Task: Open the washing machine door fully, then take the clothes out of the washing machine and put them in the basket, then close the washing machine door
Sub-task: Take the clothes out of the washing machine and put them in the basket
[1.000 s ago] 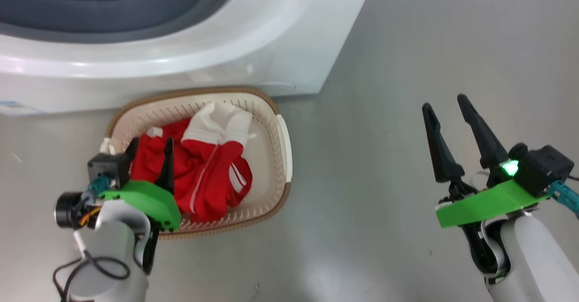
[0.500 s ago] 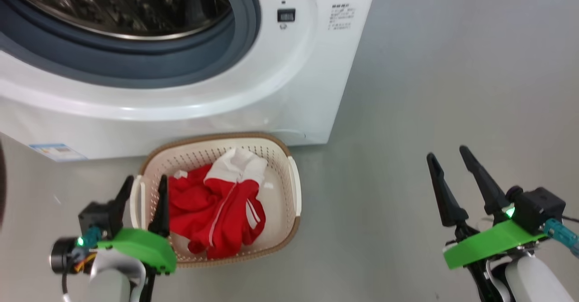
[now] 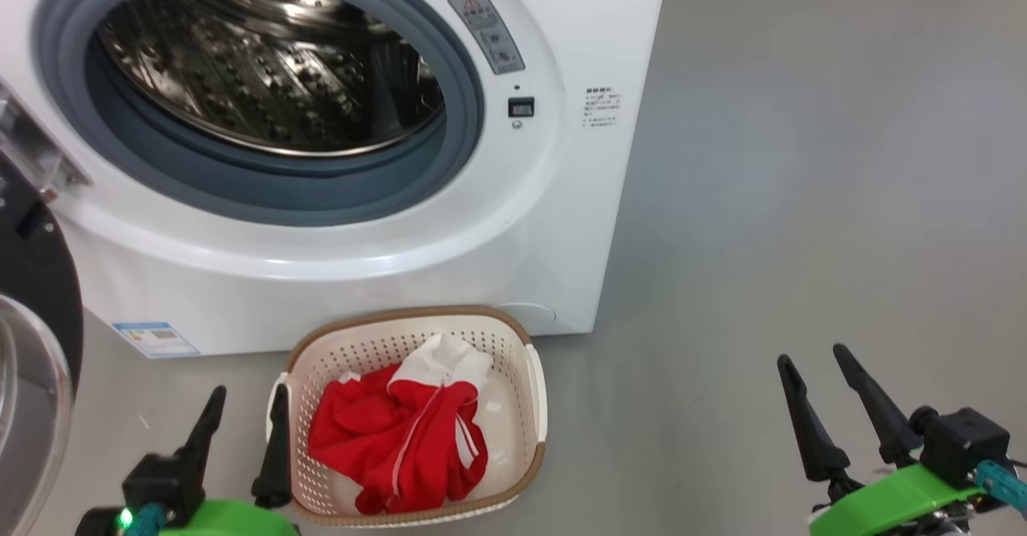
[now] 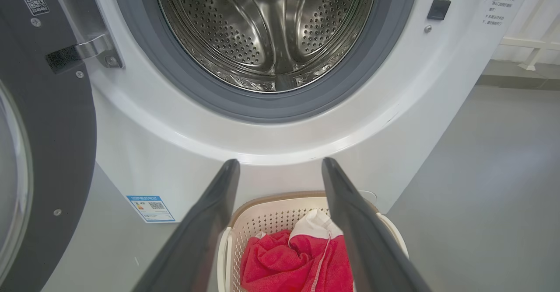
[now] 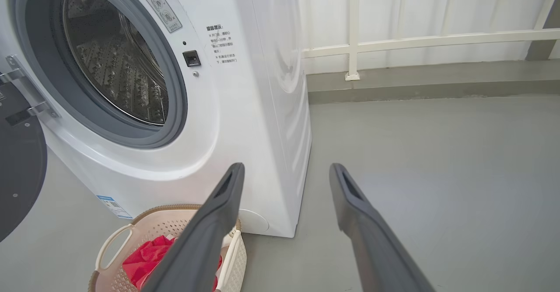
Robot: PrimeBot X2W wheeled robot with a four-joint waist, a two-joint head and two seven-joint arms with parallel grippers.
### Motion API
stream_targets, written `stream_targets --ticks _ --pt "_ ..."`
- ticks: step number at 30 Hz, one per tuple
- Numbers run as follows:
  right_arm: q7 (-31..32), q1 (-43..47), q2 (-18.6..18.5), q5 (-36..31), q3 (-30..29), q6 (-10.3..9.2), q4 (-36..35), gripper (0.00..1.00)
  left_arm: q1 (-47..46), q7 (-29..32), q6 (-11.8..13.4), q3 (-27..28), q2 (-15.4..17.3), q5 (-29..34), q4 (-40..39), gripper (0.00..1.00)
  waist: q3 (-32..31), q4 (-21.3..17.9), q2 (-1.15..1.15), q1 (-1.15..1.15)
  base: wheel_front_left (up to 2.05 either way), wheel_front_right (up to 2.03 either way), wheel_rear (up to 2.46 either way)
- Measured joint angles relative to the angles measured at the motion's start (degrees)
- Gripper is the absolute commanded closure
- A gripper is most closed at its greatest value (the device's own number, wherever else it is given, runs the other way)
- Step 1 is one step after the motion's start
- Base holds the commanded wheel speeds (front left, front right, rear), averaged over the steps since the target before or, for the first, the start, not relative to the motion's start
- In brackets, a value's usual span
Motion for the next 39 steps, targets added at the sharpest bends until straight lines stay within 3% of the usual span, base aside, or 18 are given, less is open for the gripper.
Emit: stream_targets --ticks 20,39 --pt "0.0 5.2 0.1 0.0 -2.0 0.00 -0.2 0.00 13.1 0.0 -0.1 0.9 0.1 0.0 -15.5 0.00 -4.6 0.4 0.00 0.00 0.00 0.00 0.00" --pt "0.0 6.3 0.7 0.0 -2.5 0.00 -0.3 0.00 15.3 0.0 0.1 0.7 0.1 -1.3 -17.5 0.00 -5.2 0.4 0.00 0.00 0.00 0.00 0.00"
